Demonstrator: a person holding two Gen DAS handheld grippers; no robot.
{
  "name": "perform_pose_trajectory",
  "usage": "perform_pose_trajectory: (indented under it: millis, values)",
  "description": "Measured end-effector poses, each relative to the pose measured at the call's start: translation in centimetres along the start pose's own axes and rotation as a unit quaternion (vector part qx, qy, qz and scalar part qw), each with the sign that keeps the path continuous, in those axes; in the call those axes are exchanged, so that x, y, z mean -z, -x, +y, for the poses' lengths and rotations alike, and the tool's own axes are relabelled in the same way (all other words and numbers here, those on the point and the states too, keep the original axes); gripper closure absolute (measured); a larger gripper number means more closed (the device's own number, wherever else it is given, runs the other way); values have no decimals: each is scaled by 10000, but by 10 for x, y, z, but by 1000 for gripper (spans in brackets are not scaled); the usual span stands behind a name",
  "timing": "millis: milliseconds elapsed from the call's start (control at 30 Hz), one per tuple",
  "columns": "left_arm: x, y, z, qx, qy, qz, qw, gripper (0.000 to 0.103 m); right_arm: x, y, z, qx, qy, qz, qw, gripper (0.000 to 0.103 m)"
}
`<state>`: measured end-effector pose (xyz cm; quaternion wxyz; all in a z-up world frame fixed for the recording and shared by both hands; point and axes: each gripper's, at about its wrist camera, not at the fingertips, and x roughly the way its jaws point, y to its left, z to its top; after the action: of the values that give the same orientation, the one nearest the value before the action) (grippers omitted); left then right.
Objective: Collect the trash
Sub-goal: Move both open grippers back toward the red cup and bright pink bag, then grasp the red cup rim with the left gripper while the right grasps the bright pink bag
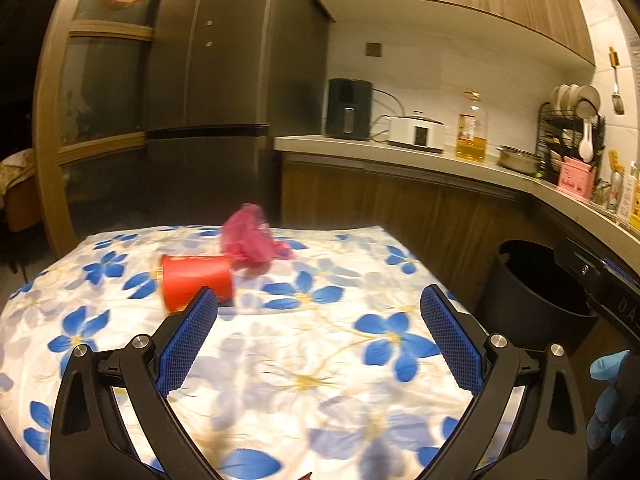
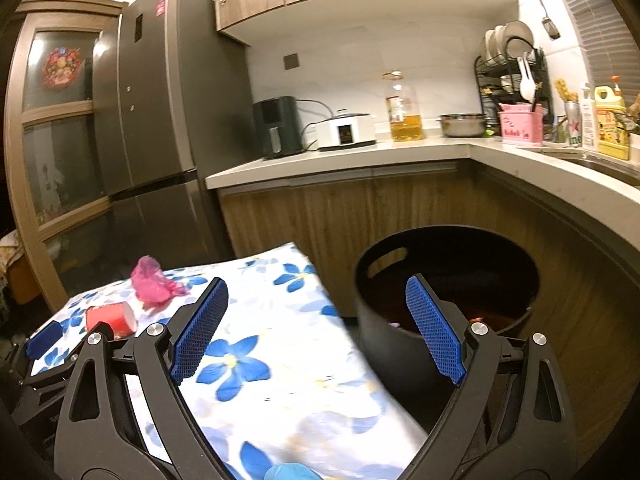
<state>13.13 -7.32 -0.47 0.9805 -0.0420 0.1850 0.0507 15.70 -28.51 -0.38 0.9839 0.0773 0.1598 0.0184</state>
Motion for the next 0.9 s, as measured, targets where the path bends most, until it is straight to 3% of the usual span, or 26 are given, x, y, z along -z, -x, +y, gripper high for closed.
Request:
perform_pose_trajectory:
  millis: [567,900]
  values:
    - [2,-12,85,-805,346,-21,9961,6,17,-33,82,-604,299,206,9975,13]
    - [-4,-33,125,-835,596,-89,9947,6,23,-60,124,-931,394,267,9945,14]
